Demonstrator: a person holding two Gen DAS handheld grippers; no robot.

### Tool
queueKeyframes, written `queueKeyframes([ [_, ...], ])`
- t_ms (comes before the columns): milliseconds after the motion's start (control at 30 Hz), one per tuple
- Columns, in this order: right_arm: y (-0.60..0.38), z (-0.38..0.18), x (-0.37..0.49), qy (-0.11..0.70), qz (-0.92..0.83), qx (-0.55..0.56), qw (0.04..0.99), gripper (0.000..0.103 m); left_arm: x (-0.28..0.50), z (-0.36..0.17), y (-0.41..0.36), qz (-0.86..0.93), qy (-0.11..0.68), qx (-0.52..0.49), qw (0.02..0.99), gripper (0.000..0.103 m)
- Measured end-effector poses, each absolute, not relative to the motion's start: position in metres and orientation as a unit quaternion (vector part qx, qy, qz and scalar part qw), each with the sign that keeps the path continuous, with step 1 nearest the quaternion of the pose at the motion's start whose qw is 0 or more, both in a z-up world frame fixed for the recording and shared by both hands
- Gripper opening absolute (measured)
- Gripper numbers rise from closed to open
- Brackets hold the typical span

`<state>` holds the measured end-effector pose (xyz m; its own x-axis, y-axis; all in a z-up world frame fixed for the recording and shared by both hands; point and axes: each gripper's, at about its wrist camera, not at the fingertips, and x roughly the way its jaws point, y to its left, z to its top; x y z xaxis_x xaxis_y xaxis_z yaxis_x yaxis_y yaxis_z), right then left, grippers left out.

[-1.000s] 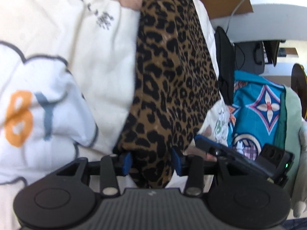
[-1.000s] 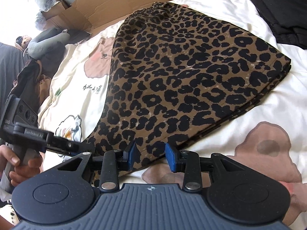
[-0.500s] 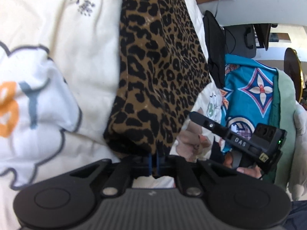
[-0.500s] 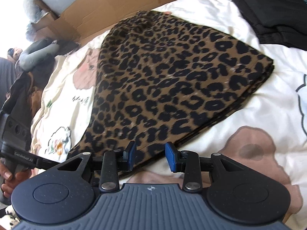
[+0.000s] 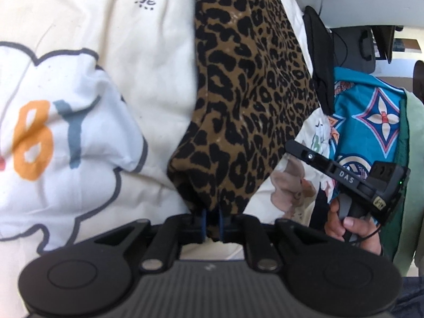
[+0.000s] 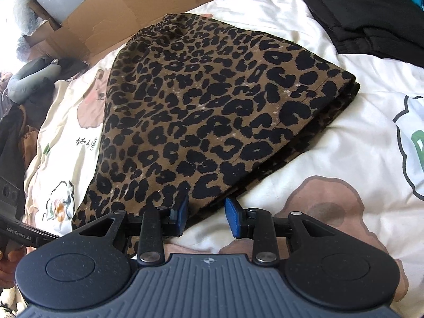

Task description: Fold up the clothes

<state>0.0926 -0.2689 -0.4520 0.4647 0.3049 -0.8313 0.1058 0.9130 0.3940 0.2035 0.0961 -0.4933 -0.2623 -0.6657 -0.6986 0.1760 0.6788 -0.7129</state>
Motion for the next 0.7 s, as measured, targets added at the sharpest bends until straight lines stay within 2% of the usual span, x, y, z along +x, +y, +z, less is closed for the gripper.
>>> queueKeyframes([
  [300,-0.267,-0.453,0.092,0.515,0.058,0.198,0.832,0.038,0.196,-0.499,0.1,-0.347,0.711,-0.195,0.58,0.035],
  [500,-0.267,-0.454,0.093,0.516,0.059,0.197,0.832,0.038,0.195,-0.507,0.099,-0.345,0.706,-0.233,0.573,0.053],
  [600,-0.268,-0.454,0.093,0.515,0.058,0.201,0.831,0.038,0.195,-0.504,0.098,-0.342,0.705,-0.243,0.572,0.051],
  [667,-0.269,-0.454,0.092,0.514,0.058,0.202,0.831,0.038,0.196,-0.502,0.097,-0.349,0.703,-0.253,0.566,0.031],
  [700,-0.269,-0.454,0.092,0.515,0.058,0.201,0.831,0.038,0.196,-0.499,0.098,-0.355,0.7,-0.259,0.562,0.031],
])
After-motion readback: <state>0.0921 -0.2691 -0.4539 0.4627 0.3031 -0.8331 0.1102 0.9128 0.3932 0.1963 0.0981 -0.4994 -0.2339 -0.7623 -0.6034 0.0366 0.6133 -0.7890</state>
